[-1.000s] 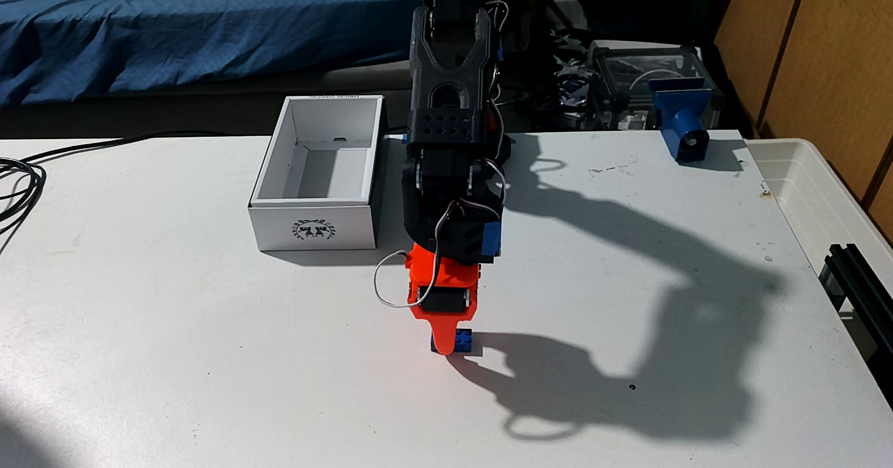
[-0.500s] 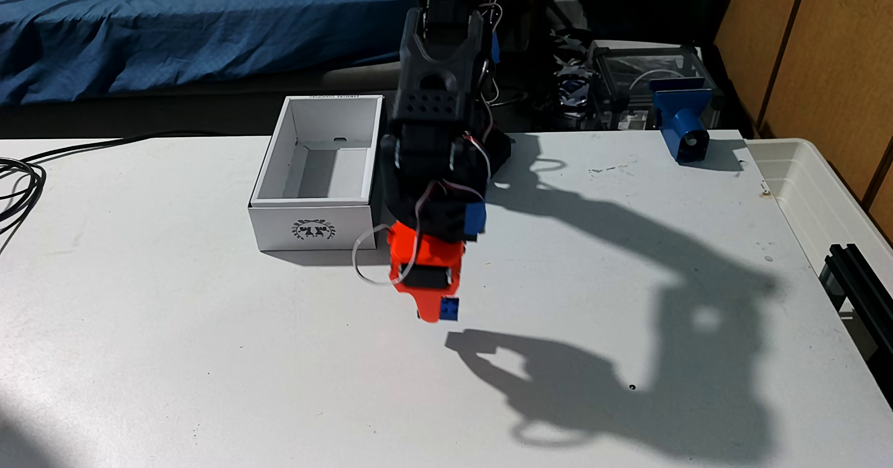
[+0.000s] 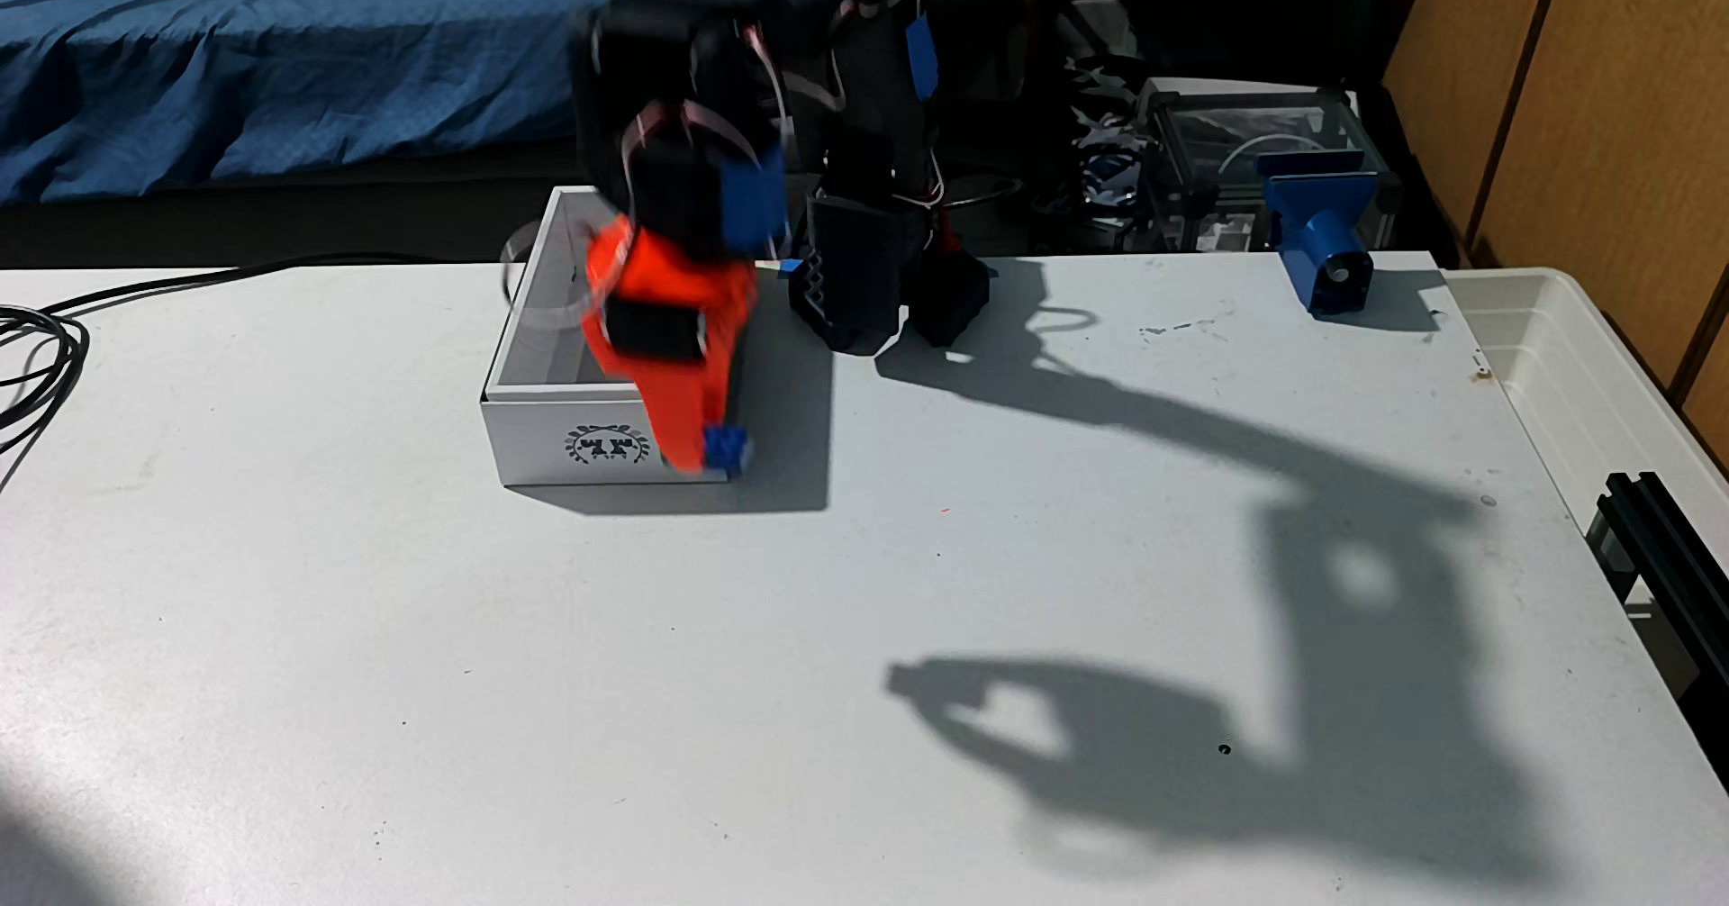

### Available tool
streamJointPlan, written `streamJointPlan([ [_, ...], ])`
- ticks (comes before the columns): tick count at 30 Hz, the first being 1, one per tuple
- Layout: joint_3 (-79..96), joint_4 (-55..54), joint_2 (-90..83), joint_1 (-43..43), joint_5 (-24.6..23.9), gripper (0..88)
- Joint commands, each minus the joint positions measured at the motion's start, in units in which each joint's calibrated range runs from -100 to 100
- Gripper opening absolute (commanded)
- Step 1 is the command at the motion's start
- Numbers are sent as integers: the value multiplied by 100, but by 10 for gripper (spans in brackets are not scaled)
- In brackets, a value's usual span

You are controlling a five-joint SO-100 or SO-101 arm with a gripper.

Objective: Grab the blue brick and place in box

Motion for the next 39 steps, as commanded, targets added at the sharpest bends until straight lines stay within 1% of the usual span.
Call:
streamJointPlan([
  [1,626,89,-1043,262,197,9],
  [6,1851,89,-2058,671,502,9],
  [14,3324,46,-3284,1570,1181,10],
  [17,3705,-6,-3538,1956,1486,10],
  [20,4096,-282,-3750,2358,1755,10],
  [28,4832,-988,-3851,3130,2318,10],
  [32,5187,-1247,-3860,3361,2481,10],
  [39,5657,-1738,-3860,3517,2586,10],
])
